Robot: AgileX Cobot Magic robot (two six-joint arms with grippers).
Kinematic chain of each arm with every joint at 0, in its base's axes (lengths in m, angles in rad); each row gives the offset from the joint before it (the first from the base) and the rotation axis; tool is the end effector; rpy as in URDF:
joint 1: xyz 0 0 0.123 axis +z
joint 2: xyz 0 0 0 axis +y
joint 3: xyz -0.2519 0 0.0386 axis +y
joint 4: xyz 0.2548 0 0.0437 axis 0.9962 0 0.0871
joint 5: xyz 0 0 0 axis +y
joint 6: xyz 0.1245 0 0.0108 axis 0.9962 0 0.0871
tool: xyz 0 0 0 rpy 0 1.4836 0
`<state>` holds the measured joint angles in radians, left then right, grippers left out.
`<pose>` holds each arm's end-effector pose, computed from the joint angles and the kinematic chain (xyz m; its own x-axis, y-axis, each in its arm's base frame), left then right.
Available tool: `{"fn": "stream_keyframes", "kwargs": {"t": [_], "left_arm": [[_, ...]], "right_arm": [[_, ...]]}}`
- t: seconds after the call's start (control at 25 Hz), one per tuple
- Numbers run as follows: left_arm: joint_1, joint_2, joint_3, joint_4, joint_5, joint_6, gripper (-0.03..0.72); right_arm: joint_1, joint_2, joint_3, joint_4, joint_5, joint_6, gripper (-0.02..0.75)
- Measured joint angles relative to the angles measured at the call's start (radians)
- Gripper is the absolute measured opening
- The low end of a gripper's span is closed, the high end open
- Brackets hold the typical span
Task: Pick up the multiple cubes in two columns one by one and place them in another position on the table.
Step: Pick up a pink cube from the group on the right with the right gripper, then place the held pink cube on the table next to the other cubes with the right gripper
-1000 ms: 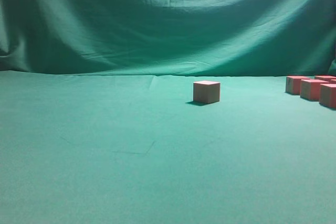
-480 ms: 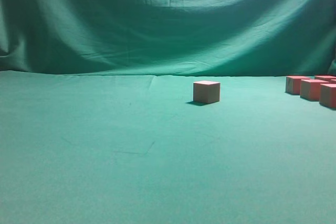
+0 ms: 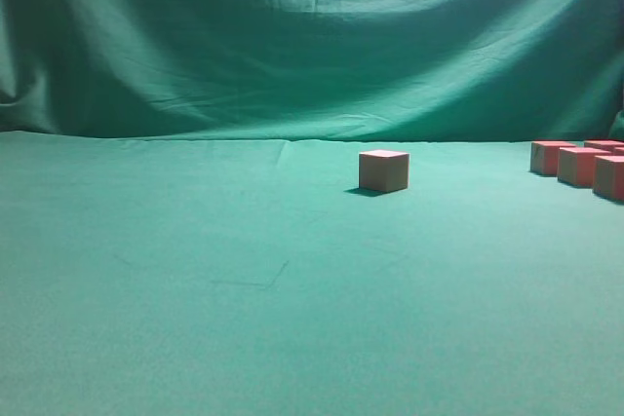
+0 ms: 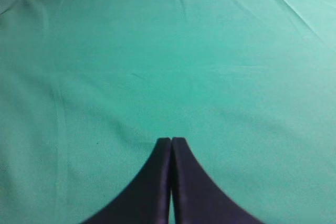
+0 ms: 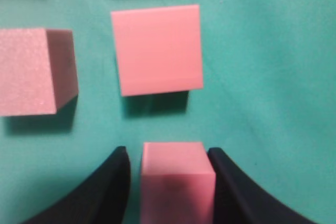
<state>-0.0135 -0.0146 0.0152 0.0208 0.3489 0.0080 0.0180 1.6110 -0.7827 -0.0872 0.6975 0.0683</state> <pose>0.1231 -0.0008 0.1690 -0.2589 0.0310 -0.9654 0.0138 0.9995 0.0284 0.2698 -0.0021 0.0913 -0.9909 -0.0164 -0.1337 -0.0091 0.9984 -0.0552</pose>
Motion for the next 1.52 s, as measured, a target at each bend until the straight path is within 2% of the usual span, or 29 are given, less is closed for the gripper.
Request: {"fn": "stream_keyframes", "kwargs": {"t": [0.04,0.08,0.12,0.16,0.36,0.52,0.6,0.72,0.96,1.12,1.36,1.52], "left_arm": [[0.000,0.000,0.000,0.000,0.000,0.000,0.000],[0.000,0.000,0.000,0.000,0.000,0.000,0.000],[0.000,0.000,0.000,0.000,0.000,0.000,0.000],[0.000,0.000,0.000,0.000,0.000,0.000,0.000],[0.000,0.000,0.000,0.000,0.000,0.000,0.000],[0.000,0.000,0.000,0.000,0.000,0.000,0.000],[0.000,0.000,0.000,0.000,0.000,0.000,0.000],[0.000,0.000,0.000,0.000,0.000,0.000,0.000],[0.000,0.000,0.000,0.000,0.000,0.000,0.000],[0.000,0.000,0.000,0.000,0.000,0.000,0.000],[0.000,0.000,0.000,0.000,0.000,0.000,0.000],[0.000,0.000,0.000,0.000,0.000,0.000,0.000]], "right_arm": [[0.000,0.000,0.000,0.000,0.001,0.000,0.313],[0.000,0.000,0.000,0.000,0.001,0.000,0.293],[0.000,0.000,-0.002,0.000,0.004,0.000,0.307],[0.000,0.000,-0.002,0.000,0.005,0.000,0.258],[0.000,0.000,-0.012,0.003,0.046,0.000,0.261],[0.014,0.000,-0.091,0.064,0.217,-0.032,0.261],[0.055,-0.002,-0.160,0.112,0.306,-0.081,0.261],[0.163,-0.037,-0.275,0.171,0.373,-0.138,0.261],[0.433,-0.025,-0.536,0.195,0.407,-0.160,0.261],[0.561,0.090,-0.773,0.193,0.485,-0.170,0.261],[0.650,0.357,-1.132,0.104,0.538,-0.285,0.261],[0.666,0.488,-1.241,0.086,0.540,-0.445,0.261]]}}
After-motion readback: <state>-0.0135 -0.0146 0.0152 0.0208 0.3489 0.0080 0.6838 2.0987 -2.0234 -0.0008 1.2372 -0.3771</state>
